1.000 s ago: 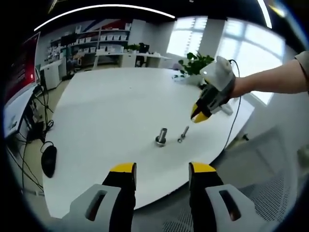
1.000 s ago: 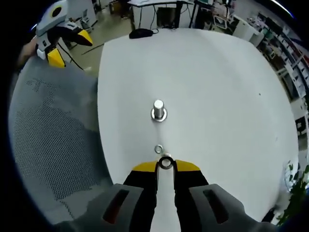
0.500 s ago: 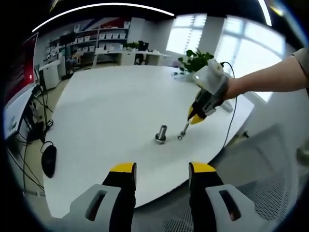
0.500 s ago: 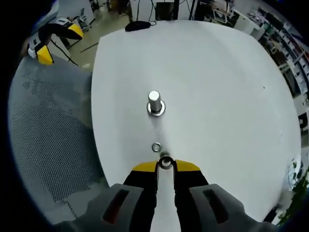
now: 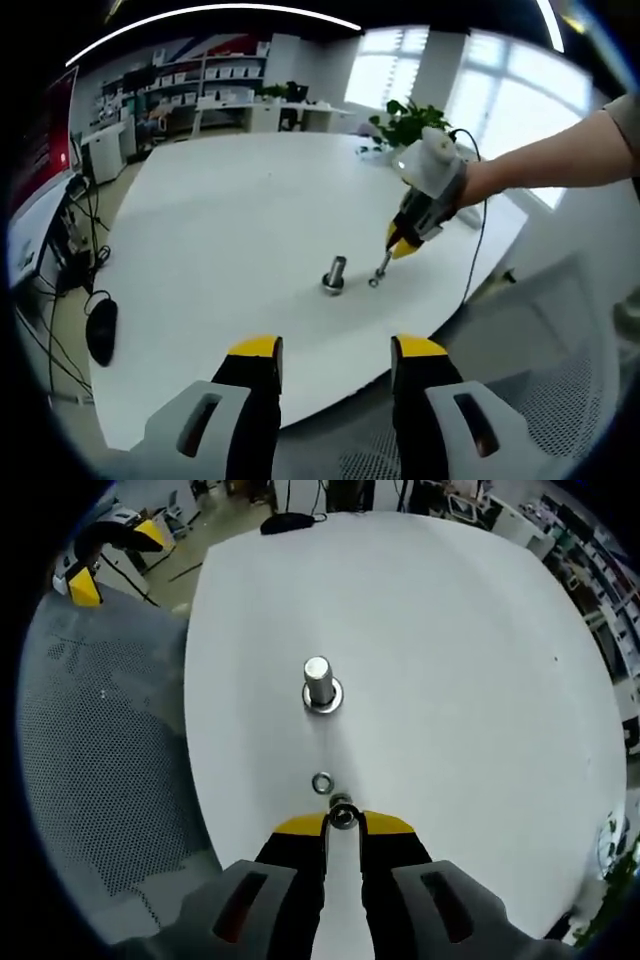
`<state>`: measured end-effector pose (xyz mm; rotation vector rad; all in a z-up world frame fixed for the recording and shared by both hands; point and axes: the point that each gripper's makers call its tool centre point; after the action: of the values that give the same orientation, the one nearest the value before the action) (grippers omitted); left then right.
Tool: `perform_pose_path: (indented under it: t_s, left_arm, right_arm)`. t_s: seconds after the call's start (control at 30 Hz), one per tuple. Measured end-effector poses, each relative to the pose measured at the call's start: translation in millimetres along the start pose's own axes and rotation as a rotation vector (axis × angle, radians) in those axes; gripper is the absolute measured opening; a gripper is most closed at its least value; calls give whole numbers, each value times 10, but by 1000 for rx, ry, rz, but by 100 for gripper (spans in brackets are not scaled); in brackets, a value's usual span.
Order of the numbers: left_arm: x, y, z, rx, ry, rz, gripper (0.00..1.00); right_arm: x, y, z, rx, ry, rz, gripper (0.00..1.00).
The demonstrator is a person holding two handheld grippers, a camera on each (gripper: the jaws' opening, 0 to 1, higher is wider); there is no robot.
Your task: Place the washer onto the threaded stud by aligning its center hole with the stud, sliding it down to the base, and recovering from edge contact or off-axis alignment until the washer reaches the visible bottom stop.
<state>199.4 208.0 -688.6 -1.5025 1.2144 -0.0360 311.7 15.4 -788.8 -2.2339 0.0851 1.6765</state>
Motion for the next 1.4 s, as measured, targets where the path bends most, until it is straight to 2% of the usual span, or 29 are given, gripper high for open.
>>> perform_pose_path:
  t_s: [0.43,0.63,0.77,0.83,0.97,1.07,1.13,1.27,1.4]
  left_arm:
    - [6,29,-2,-10,3,11,42]
    - [3,43,1,-14,2,15,41]
    - [2,44,-10,-12,6,14,41]
    - [3,40,-8,-10,7,14,41]
    - [2,32,-10,-12,10,9,41]
    - [11,26,-27,-7,19,9,41]
    - [13,28,-31,-5,20,10,41]
    - [15,27,-34,-10,25,7,41]
    - [13,35,-36,-13,27,8,41]
  right_arm:
    - [291,109,41,-14,-8,62,14]
    - [335,172,45,-20,-8,84,14]
    - [311,179,33,-22,-3,84,19]
    - [264,155,16,-25,6,70,23]
    - [192,35,-5,-27,14,24,24]
    - [147,-116,18,-67,23,-27,25]
    - [121,-225,91,-105,2,-50,25]
    - [187,-269,191,-193,-14,-24,25]
    - [296,-233,284,-238,-39,6,24]
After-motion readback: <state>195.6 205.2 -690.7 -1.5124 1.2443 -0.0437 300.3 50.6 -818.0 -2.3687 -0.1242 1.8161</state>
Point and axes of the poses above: the point that each gripper's makers call its tool centre point, and the gripper's own axes: x roughly forward along the fingers, z roughly to its left, y roughly out of its underside, and after that the axes turned 13 degrees about y, right-handed
